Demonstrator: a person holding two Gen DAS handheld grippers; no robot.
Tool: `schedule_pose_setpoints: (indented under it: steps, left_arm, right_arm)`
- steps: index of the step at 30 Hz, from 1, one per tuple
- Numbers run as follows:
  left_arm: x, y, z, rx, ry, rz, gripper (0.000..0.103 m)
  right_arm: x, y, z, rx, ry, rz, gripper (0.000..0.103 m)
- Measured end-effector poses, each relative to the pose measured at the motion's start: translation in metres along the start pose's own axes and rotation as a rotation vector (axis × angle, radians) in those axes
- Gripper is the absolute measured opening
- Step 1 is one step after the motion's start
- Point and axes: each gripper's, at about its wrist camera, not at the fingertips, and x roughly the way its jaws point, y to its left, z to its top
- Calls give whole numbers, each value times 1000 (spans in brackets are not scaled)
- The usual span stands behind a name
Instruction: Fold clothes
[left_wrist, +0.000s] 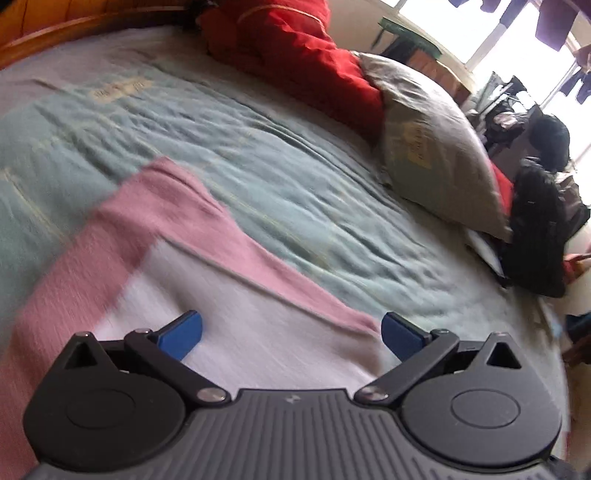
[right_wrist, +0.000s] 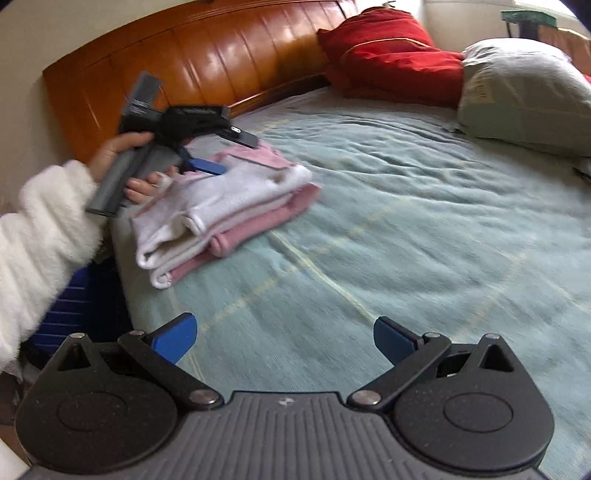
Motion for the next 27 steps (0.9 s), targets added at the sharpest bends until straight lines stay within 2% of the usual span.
schedule_pose_setpoints:
  steps: [7, 11, 14, 17, 19, 21, 25, 27]
  left_arm:
    - [-25, -40, -47, 53, 56, -97, 102]
    - [-25, -43, -62, 26, 47, -57, 102]
    - [-48, -47, -58, 16, -13, -83, 102]
    - [-59, -43, -57, 6, -64, -49, 102]
    - [-52, -34, -62, -48, -38, -13, 102]
    - [-40, -28, -72, -115, 23, -21, 102]
    - [-54, -52, -76, -17, -7, -2, 102]
    - [-62, -62, -65, 10, -26, -33, 102]
  right_arm:
    - [-8, 11, -10, 2, 7, -1, 103]
    - [-18, 14, -17, 10, 6, -2, 103]
    - [-30, 12, -21, 23, -11, -14, 103]
    - [-38, 6, -24, 59, -29, -22, 103]
    - [-41, 4, -27, 77, -34, -17, 103]
    - [-43, 5, -29, 81, -33, -10, 103]
    - [-47, 8, -33, 53, -36, -14, 103]
    - [-46, 6, -35, 61, -33, -16, 103]
